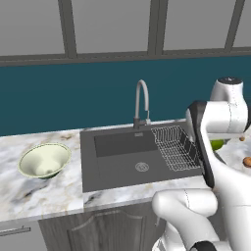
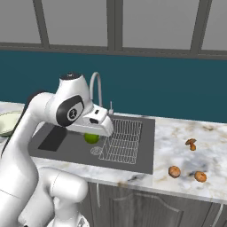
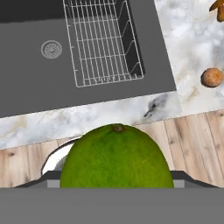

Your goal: There is a mixed pile of frozen fruits and vegetables on the counter. Locate all the frozen vegetables and place the items in a bowl on the counter. Take all the frozen fruits and defrost them in a running sink.

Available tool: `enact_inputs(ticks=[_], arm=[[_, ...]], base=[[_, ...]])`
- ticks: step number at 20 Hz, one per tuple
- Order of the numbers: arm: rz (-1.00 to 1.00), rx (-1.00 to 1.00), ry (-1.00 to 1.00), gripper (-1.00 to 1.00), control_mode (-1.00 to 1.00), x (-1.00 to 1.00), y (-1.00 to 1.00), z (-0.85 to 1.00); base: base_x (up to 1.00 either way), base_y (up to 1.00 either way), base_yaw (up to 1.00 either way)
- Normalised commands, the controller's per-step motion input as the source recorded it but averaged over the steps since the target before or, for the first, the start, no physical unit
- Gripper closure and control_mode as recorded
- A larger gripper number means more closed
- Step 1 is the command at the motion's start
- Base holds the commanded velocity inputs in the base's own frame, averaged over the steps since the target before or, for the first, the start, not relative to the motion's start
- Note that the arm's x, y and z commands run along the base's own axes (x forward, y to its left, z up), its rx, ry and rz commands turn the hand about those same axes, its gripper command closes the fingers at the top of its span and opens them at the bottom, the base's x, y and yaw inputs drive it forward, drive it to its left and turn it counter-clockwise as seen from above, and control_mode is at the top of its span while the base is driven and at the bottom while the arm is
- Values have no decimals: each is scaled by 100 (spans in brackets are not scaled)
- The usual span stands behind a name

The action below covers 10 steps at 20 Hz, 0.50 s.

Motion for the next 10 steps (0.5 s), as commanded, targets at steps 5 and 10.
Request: enact_inputs(ticks=[5, 10], arm=[[12, 0, 0, 100, -100, -2, 73, 7], [16, 0, 0, 100, -100, 0, 75, 0]], base=[[0, 0, 0], [0, 0, 0]])
